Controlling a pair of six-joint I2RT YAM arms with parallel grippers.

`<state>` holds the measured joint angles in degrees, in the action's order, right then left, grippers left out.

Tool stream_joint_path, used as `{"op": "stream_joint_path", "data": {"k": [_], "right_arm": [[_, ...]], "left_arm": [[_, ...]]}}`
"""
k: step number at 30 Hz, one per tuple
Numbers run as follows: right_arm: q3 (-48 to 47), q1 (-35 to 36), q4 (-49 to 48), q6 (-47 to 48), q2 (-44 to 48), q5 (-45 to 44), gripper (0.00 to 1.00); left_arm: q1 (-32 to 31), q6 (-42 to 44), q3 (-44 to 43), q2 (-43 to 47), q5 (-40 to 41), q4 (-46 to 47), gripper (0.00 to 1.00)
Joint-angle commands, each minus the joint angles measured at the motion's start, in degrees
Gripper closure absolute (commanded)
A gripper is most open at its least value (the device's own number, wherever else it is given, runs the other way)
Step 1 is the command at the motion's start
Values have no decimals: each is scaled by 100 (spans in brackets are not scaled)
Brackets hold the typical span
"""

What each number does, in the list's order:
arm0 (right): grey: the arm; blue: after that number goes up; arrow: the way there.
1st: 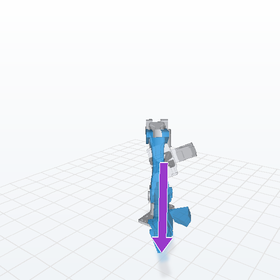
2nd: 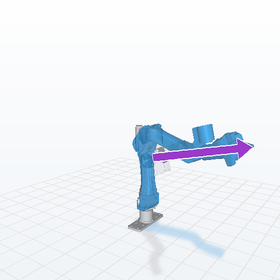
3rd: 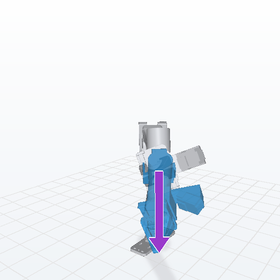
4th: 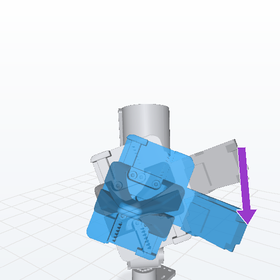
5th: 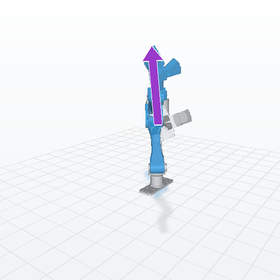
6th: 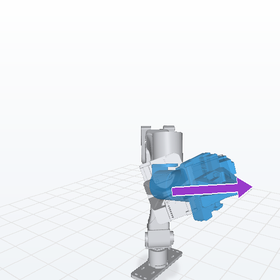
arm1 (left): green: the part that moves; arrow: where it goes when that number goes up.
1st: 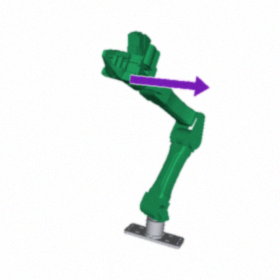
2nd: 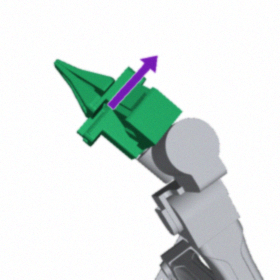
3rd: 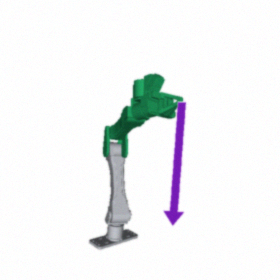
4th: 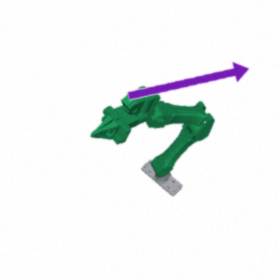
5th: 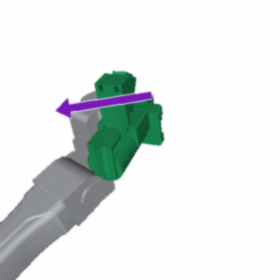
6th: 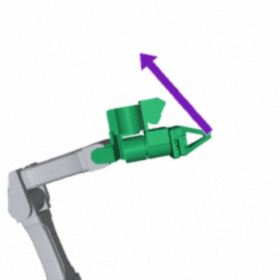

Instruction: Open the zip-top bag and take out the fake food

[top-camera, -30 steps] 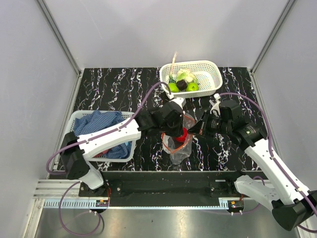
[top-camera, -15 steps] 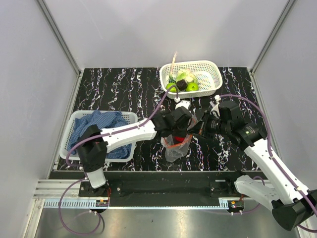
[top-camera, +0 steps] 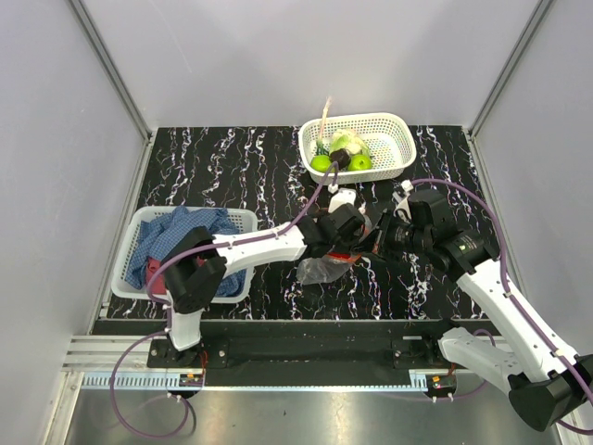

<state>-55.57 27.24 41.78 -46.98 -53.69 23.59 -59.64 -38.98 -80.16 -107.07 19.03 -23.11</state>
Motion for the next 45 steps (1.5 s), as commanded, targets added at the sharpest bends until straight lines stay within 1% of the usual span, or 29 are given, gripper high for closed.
{"op": "stream_joint_path", "data": {"k": [1, 5, 8, 11, 13, 14, 17, 18, 20, 22, 24, 28, 32, 34, 35, 40, 45], "right_arm": [[-121, -9, 102, 136, 43, 66, 100], [-121, -17, 181, 198, 43, 49, 100], [-121, -26, 269, 242, 69, 31, 100], [-129, -26, 401, 295, 96, 5, 100], [-164, -35, 558, 365, 122, -30, 100], [-182, -35, 620, 383, 131, -83, 100], [-217, -35, 787, 427, 219, -179, 100], [-217, -35, 823, 444, 271, -206, 100], [-208, -35, 902, 479, 324, -311, 100], [-182, -35, 937, 532, 421, -408, 100], [-156, -35, 955, 585, 482, -566, 100], [-156, -35, 1007, 725, 544, -882, 100], [-235, -35, 1148, 848, 553, -1408, 100], [-314, -44, 1201, 918, 509, -1541, 100], [-340, -44, 1227, 954, 491, -1638, 100], [-551, -44, 1298, 1059, 359, -1902, 100], [-727, -53, 1315, 1200, 219, -2034, 100]], "left_arm": [[57, -83, -255, -200, 540, 44, 31], [110, -101, -281, -385, 637, 79, 25], [154, -31, -368, -569, 629, 202, 22], [259, 31, -526, -771, 550, 255, 22], [295, 101, -544, -833, 514, 386, 27], [338, 188, -545, -868, 462, 447, 31], [409, 286, -580, -912, 260, 545, 53], [418, 312, -580, -886, 225, 545, 68], [418, 408, -571, -817, 58, 536, 77], [418, 409, -492, -676, -83, 501, 93], [400, 409, -422, -396, -276, 422, 99], [295, 453, -404, 80, -636, -77, 100], [93, 480, -369, 537, -1145, -457, 100], [31, 471, -290, 817, -1374, -492, 100], [-47, 479, -203, 915, -1610, -492, 100], [-276, 506, -44, 1249, -2428, -501, 100], [-584, 479, 281, 1653, -2457, -457, 100]]}}
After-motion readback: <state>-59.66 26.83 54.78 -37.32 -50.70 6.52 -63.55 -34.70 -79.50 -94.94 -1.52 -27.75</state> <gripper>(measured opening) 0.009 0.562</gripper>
